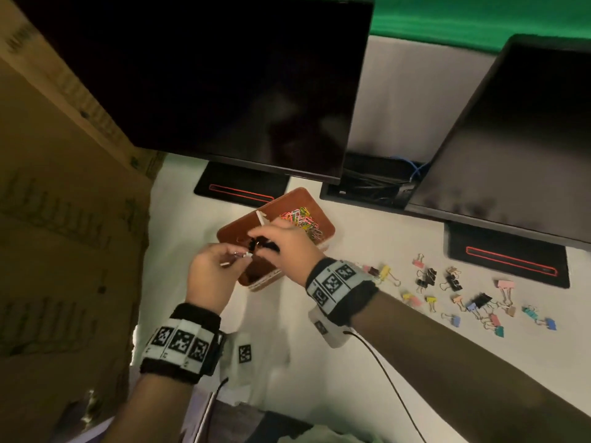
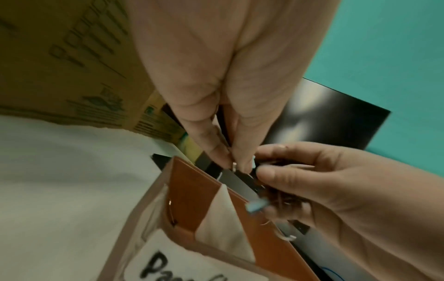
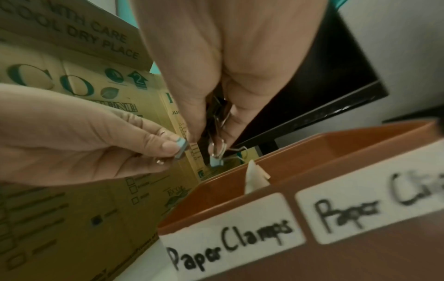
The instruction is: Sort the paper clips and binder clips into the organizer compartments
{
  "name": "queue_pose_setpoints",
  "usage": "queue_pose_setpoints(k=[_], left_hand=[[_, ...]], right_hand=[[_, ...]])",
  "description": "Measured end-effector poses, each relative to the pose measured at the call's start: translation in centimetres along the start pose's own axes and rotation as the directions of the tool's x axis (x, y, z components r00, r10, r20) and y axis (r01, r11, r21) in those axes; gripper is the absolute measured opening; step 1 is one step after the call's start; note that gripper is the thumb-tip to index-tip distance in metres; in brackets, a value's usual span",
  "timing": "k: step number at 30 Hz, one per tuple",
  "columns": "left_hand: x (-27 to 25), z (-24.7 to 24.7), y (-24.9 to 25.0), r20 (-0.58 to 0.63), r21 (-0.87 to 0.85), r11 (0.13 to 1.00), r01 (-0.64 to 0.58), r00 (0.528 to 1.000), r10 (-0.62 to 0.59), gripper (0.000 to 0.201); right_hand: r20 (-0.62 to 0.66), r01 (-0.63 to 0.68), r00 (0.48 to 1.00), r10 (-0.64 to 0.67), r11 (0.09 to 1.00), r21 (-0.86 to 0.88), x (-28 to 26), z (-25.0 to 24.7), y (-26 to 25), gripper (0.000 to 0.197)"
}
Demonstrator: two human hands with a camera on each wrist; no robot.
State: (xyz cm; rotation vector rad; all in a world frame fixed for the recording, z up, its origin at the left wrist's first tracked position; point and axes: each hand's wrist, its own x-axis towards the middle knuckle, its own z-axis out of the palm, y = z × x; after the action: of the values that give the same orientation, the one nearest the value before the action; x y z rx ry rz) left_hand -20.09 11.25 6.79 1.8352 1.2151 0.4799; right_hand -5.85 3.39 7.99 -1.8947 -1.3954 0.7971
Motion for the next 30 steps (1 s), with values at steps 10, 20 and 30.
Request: queue_pose_setpoints(k=[10,20,30], left_hand=[[-0.3,1.4,1.4,0.07,0.03,0.992,-0.126,0.99,0.124,0.026],[-5.0,13.9,2.0,0.698,0.128,0.898,-0.422,0.682,0.221,0.043],[-6.2,19.5,1.4,0.785,0.241,0.869,-0.432,0.613,0.087,0.063]], right_hand=[[-0.047,-0.071,0.996,0.072,0.997,0.015,-1.6,-1.2,2.0,0.036],[-0.01,-0.435,0.885,0.465,0.819,-0.374,-11.7,-6.8,15.2,0.057],[0.16,-0.307,0.897,0.412,0.842,-0.445,-10.3,-6.4,16.8,0.072]])
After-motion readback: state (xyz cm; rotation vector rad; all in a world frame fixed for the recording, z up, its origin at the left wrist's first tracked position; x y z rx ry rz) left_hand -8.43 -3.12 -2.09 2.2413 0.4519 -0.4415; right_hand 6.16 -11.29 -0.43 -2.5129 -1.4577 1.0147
